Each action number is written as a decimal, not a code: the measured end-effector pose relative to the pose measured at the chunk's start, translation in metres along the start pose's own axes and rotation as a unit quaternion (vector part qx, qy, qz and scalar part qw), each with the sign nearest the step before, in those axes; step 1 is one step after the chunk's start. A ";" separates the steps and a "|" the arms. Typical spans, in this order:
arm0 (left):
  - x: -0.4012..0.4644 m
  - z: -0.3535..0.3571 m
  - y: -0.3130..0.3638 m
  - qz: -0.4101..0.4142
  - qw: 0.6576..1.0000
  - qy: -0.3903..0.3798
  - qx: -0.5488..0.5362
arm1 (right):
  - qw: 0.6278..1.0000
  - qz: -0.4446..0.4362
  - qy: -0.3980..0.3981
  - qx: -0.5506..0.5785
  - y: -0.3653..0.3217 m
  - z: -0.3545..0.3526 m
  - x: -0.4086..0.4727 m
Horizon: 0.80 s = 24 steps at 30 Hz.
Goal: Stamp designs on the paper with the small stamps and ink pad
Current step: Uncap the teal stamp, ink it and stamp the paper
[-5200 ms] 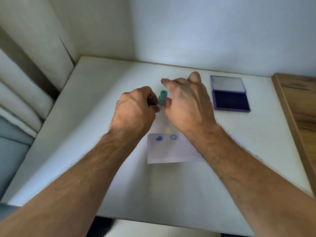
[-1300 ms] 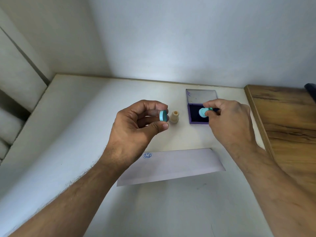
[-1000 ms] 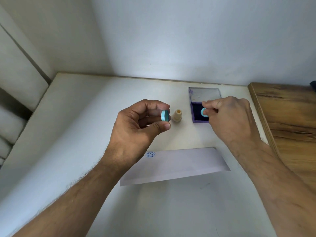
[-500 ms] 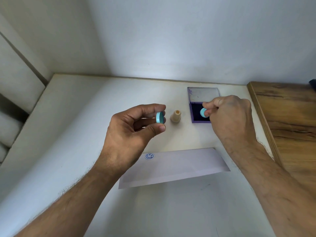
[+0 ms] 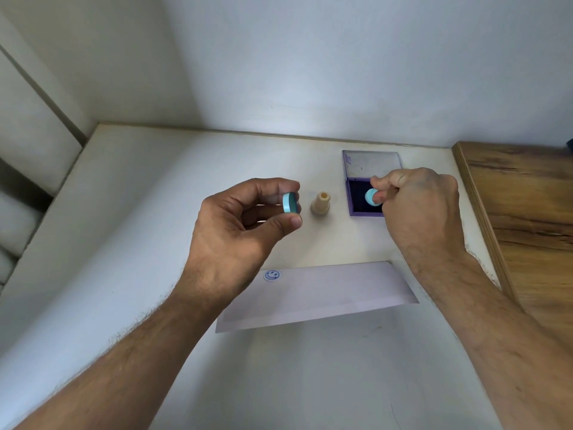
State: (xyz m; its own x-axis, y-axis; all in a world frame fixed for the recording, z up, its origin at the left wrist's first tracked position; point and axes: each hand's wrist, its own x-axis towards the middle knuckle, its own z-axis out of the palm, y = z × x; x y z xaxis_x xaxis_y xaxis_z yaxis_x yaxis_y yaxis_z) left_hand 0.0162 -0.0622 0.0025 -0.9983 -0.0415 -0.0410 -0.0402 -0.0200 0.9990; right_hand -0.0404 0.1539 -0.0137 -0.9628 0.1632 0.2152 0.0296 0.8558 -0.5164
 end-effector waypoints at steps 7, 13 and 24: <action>-0.004 -0.003 0.003 0.002 1.000 0.012 0.004 | 0.966 0.168 -0.079 0.181 0.002 0.002 0.011; -0.003 -0.002 0.002 -0.003 1.000 0.008 0.027 | 0.955 0.189 -0.057 0.221 0.006 0.009 0.012; -0.004 -0.005 0.004 -0.031 0.998 0.024 0.043 | 0.999 -0.004 0.012 0.043 0.007 0.003 -0.010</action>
State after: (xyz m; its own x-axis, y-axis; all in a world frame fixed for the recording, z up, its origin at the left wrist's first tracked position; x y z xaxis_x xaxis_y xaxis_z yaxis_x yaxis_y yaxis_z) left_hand 0.0206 -0.0675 0.0066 -0.9907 -0.0910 -0.1011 -0.1070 0.0615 0.9924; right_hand -0.0309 0.1565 -0.0221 -0.9562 0.1693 0.2390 -0.0019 0.8123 -0.5832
